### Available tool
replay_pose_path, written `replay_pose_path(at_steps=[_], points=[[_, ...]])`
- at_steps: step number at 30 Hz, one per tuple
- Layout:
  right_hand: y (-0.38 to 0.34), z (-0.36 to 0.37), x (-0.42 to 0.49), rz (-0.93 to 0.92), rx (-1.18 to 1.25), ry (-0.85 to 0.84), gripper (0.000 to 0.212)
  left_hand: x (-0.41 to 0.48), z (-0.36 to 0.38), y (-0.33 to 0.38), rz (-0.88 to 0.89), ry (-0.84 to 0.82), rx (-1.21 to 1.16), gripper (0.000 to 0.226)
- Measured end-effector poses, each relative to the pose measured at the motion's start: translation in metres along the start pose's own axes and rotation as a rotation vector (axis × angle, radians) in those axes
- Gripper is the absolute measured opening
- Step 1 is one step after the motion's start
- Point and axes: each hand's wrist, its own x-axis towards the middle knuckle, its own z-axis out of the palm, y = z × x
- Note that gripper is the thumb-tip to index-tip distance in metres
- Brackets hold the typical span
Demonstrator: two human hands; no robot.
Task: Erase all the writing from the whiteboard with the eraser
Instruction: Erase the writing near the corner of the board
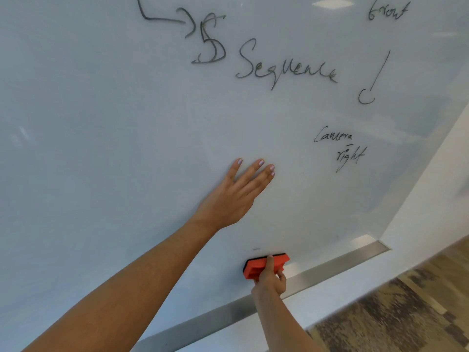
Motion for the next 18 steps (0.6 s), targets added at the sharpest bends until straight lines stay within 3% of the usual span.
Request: replay_pose_path(at_steps=[5, 18], points=[[0.005, -0.008, -0.003, 0.184, -0.004, -0.083, 0.052, 0.0, 0.0, 0.0, 0.001, 0.004, -0.002, 0.063], [-0.014, 0.024, -0.024, -0.145, 0.05, -0.04, 0.042, -0.001, 0.0, 0.0, 0.002, -0.011, -0.026, 0.063]])
